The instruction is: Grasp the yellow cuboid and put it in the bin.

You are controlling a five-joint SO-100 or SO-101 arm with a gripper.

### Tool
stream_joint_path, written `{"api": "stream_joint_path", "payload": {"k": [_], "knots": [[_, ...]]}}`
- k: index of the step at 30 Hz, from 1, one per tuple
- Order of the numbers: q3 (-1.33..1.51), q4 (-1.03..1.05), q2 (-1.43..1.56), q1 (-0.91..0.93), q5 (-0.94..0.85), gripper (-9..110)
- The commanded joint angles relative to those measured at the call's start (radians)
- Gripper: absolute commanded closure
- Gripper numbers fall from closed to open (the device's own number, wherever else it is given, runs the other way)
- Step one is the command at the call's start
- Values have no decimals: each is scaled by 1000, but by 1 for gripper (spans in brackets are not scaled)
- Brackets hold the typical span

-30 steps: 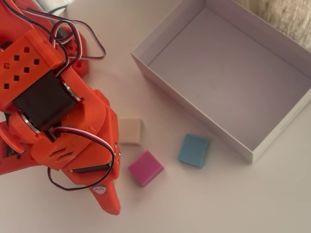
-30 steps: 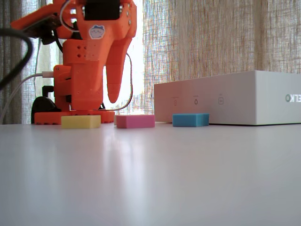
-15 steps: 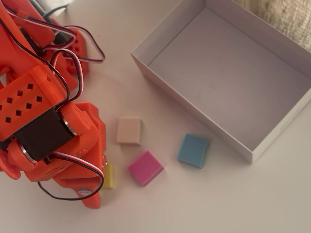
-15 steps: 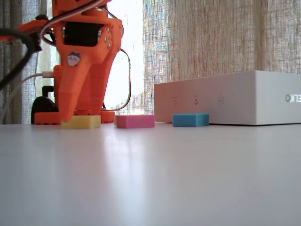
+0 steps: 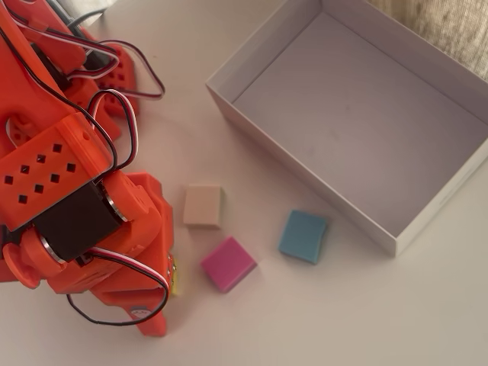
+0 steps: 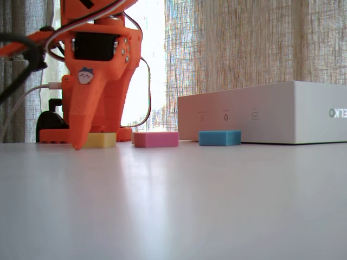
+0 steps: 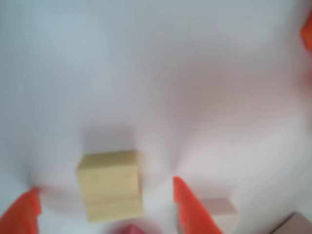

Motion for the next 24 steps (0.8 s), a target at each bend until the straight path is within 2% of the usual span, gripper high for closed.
{"api": "stream_joint_path", "payload": {"k": [1,2,7,19,21,24], "knots": [[8,-6,-5,8,-18,72],[12,-2,-5,9,-21,73],[18,-3,-3,17,-25,89],[23,-5,-12,40,-29,90],[25,-8,-14,41,-28,95],[25,-21,-14,44,-28,110]]}}
